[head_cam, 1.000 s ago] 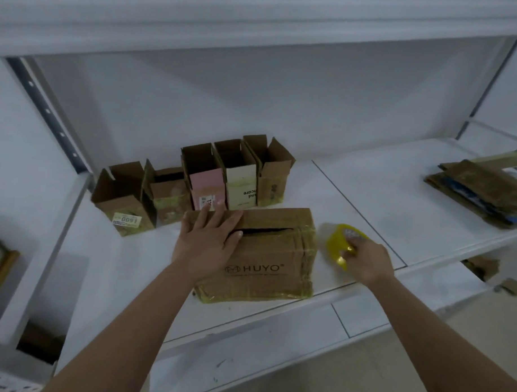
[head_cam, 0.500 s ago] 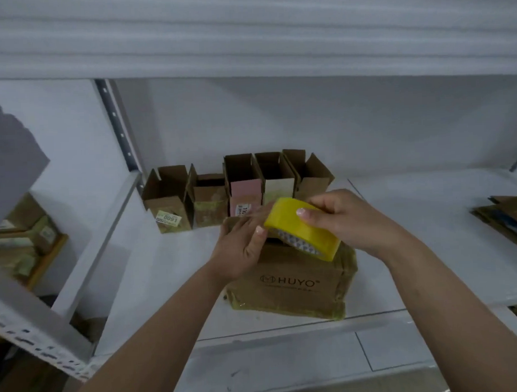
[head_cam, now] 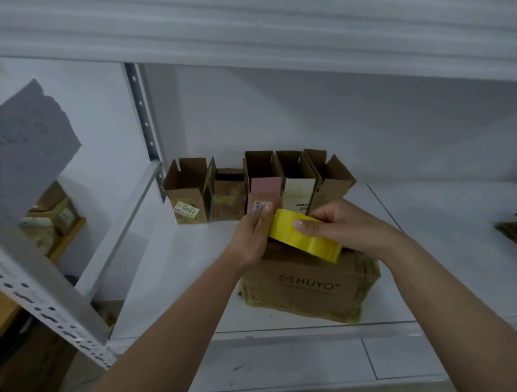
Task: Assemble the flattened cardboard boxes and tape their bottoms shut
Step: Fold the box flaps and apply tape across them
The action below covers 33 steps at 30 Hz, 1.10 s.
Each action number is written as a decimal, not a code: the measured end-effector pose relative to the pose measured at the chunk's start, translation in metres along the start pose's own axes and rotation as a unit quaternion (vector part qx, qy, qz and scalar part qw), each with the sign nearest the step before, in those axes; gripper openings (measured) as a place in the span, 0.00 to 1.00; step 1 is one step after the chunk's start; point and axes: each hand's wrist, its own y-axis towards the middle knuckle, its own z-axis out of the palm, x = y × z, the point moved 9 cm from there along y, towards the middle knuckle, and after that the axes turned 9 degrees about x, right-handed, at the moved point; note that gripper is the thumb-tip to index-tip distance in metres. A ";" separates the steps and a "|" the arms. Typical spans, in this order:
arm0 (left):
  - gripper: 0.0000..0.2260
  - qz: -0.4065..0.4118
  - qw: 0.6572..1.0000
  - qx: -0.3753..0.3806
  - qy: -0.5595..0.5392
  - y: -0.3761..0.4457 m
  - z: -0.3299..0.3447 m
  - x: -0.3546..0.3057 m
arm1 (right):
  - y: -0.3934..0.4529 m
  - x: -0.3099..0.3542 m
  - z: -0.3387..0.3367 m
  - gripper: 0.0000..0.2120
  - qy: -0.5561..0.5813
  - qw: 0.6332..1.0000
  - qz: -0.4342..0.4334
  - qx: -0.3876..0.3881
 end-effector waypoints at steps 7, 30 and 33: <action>0.29 0.030 0.992 -0.045 0.110 0.001 -0.016 -0.004 | 0.001 0.011 -0.021 0.20 -0.008 0.999 -0.010 0.045; 0.22 -0.032 0.921 -0.176 -0.346 -0.009 -0.042 0.048 | 0.027 0.016 -0.020 0.28 -0.059 0.998 0.027 -0.020; 0.22 -0.042 0.919 -0.172 -0.354 -0.009 -0.043 0.053 | 0.030 0.016 -0.020 0.27 -0.050 0.998 0.019 -0.031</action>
